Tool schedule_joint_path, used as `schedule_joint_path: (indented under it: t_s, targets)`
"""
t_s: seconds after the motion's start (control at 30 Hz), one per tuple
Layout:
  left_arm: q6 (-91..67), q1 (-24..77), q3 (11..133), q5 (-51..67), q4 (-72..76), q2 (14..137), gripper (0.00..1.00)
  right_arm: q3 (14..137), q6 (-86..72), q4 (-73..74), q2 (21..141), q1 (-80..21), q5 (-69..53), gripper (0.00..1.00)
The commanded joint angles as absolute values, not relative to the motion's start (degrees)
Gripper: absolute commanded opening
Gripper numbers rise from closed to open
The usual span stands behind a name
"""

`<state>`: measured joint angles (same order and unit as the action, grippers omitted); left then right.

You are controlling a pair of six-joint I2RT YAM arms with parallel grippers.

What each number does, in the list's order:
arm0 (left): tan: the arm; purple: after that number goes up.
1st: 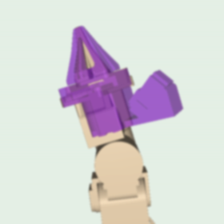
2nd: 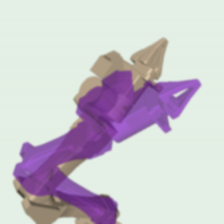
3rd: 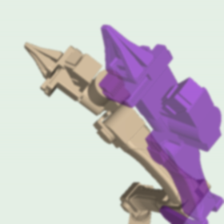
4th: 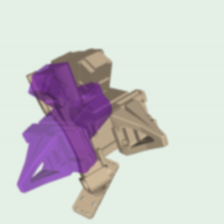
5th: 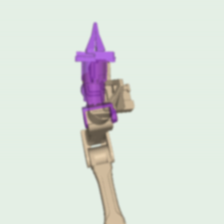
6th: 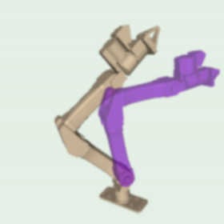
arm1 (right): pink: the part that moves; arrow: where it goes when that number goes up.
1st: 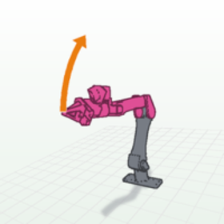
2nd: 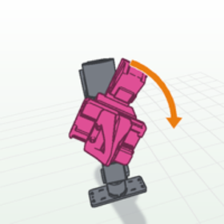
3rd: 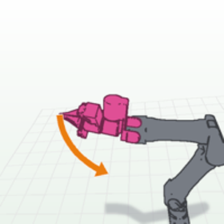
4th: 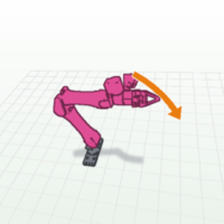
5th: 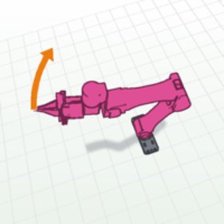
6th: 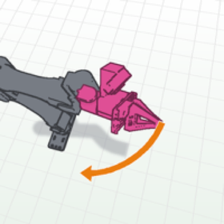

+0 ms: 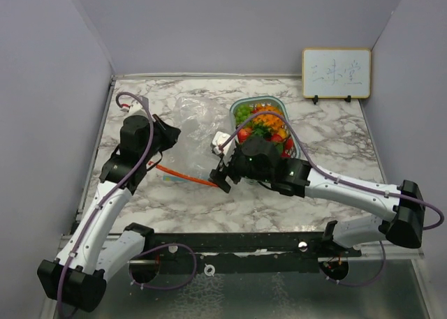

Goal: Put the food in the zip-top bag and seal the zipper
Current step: Pick up the zipper food storage bag at the center of the board.

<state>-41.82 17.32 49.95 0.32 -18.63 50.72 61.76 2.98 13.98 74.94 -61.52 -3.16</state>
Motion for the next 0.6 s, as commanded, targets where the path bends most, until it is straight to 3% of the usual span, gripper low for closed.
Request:
schedule_joint_path:
  t_s: [0.0, 0.17, 0.33, 0.47, 0.57]
  targets:
    - [-46.39, 17.32, 54.26, 4.91, -24.28, 53.37, 0.0, 59.92, 10.32, 4.99, 77.32, -68.89, 10.18, 0.81]
    - [-47.23, 17.31, 56.9, 5.76, -26.36, 55.71, 0.0, 56.55, 14.65, -2.41, 78.4, -75.61, 19.44, 0.81]
    - [-47.89, 17.37, 57.93, 6.38, -26.55, 56.04, 0.0, 55.9, 15.45, -4.89, 79.83, -76.45, 20.19, 0.81]
    - [-47.94, 17.31, 58.19, 7.38, -26.62, 55.52, 0.0, 54.56, 18.21, -13.62, 84.44, -76.93, 31.02, 0.81]
    - [-48.16, 17.34, 57.58, 7.78, -26.36, 55.15, 0.0, 55.7, 19.3, -13.67, 86.37, -76.98, 30.85, 0.81]
